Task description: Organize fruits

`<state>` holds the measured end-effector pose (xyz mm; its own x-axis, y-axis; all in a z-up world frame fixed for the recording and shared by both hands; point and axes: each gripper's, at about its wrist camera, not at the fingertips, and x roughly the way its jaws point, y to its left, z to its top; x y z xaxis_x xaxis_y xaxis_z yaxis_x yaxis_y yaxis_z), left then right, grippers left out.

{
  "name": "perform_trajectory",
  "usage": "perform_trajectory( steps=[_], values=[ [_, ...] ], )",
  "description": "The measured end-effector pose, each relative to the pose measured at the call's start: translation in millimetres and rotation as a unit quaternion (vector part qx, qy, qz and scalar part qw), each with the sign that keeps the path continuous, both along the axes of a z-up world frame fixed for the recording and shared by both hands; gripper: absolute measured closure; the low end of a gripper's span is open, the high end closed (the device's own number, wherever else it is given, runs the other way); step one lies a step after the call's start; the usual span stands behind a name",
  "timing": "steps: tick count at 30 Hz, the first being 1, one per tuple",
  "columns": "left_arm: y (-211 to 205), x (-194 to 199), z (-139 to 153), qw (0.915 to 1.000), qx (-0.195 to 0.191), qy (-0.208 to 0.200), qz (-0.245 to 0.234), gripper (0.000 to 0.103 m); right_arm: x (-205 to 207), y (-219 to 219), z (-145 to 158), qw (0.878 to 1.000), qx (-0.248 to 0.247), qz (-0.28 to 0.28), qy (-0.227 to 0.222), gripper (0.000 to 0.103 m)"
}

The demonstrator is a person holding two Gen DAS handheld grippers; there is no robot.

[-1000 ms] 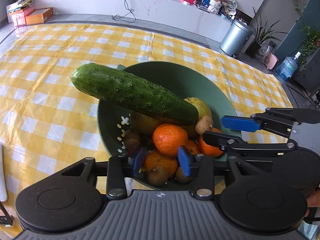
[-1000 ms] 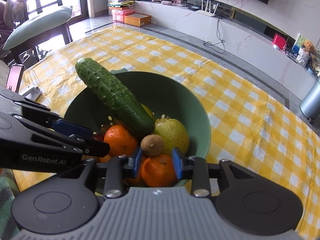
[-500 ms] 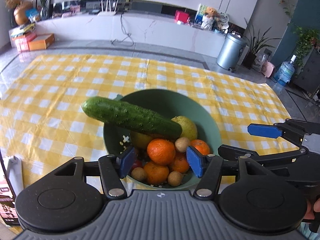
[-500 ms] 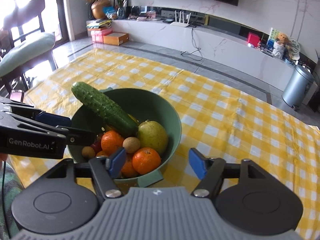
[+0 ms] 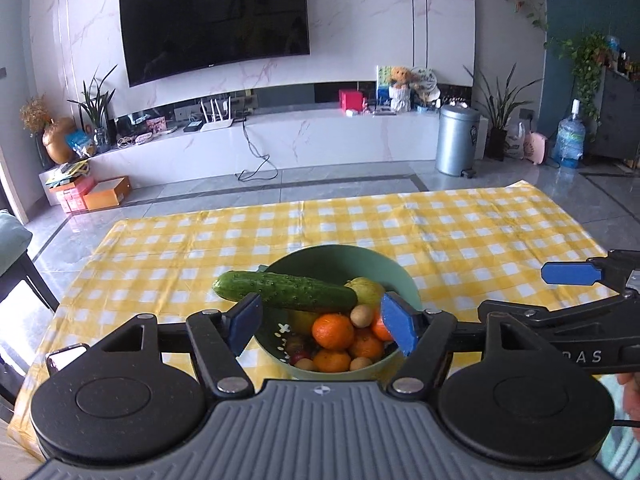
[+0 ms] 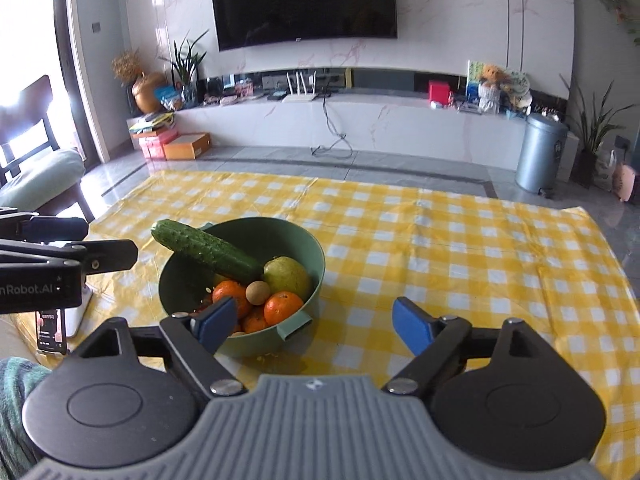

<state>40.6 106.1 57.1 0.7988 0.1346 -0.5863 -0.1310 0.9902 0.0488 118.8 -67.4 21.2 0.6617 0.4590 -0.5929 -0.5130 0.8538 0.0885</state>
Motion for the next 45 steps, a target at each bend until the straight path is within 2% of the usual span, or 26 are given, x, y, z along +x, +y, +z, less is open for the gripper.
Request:
perform_trajectory(
  steps=[5, 9, 12, 18, 25, 31, 45],
  values=[
    [-9, -18, -6, 0.9995, -0.004, -0.031, -0.006, 0.023, -31, -9, 5, 0.999, 0.007, -0.015, -0.050, 0.011],
    [-20, -21, -15, 0.9992, -0.003, -0.033, -0.021, 0.023, -51, -15, 3, 0.995, 0.000, -0.030, -0.090, 0.011],
    [-27, -24, -23, 0.9990, 0.009, -0.036, -0.024, 0.020, -60, -21, -3, 0.994, 0.000, -0.035, -0.104, 0.011],
    [-37, -21, -40, 0.9989, 0.033, -0.025, -0.024, 0.018, -61, -32, -23, 0.994, -0.004, -0.058, -0.096, 0.008],
    [-33, -10, -63, 0.9993, 0.016, 0.033, 0.001, 0.018, -52, -37, -43, 0.996, -0.001, -0.059, -0.069, 0.004],
    [-37, -4, -72, 0.9980, 0.019, 0.061, 0.002, 0.018, -47, -36, -59, 0.998, 0.000, -0.051, -0.042, 0.004],
    [-44, 5, -81, 0.9967, 0.020, 0.078, -0.007, 0.018, -35, -48, -70, 0.996, 0.024, -0.079, -0.027, 0.004]
  ],
)
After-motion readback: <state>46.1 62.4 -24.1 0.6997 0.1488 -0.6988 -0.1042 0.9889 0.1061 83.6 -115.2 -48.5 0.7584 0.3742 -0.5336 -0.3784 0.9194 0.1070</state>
